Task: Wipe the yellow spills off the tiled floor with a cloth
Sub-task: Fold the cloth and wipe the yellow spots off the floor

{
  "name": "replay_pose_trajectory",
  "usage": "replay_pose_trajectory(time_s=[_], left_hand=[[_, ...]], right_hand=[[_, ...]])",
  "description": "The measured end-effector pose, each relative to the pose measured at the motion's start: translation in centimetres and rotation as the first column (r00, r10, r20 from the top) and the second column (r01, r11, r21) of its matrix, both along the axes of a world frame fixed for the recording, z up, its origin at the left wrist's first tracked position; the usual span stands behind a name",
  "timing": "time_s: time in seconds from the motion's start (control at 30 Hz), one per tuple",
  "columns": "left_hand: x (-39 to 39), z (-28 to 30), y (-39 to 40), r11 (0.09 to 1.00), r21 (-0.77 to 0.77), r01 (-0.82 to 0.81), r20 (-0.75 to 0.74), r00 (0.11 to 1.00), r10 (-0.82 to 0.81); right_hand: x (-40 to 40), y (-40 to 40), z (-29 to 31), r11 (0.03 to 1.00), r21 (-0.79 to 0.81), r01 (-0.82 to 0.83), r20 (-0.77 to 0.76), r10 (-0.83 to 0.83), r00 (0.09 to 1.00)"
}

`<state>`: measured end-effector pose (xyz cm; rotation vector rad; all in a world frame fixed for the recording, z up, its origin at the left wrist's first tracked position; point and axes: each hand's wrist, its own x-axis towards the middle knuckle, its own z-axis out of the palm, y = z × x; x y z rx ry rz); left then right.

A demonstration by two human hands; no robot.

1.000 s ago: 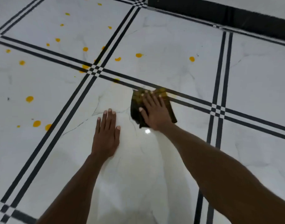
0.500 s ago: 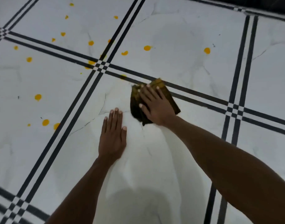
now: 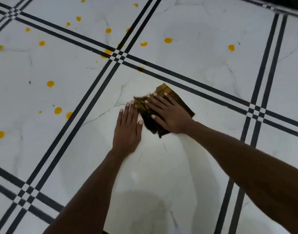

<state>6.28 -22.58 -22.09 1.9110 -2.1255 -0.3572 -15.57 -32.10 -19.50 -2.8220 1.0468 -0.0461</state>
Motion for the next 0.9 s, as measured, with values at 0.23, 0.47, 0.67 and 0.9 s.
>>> replay_pose_trajectory(time_s=[0.23, 0.47, 0.67, 0.9], left_hand=[[0.3, 0.7, -0.5, 0.998, 0.059, -0.033, -0.184, 0.982, 0.043], [-1.8, 3.6, -4.4, 0.979, -0.024, -0.202, -0.249, 0.950, 0.190], [-3.6, 6.0, -10.2, 0.977, 0.202, -0.073, -0.223, 0.968, 0.118], [-3.2, 7.5, -12.5, 0.926, 0.353, -0.135, -0.095, 0.979, 0.179]], right_hand=[[1.5, -4.3, -0.5, 0.889, 0.090, 0.448, 0.105, -0.456, 0.884], [1.7, -0.9, 0.9, 0.903, 0.369, 0.220, 0.434, -0.377, 0.818], [-1.1, -4.6, 1.8, 0.638, 0.472, 0.609, 0.286, -0.764, 0.578], [-0.7, -5.8, 4.0, 0.569, 0.588, 0.575, 0.117, -0.764, 0.635]])
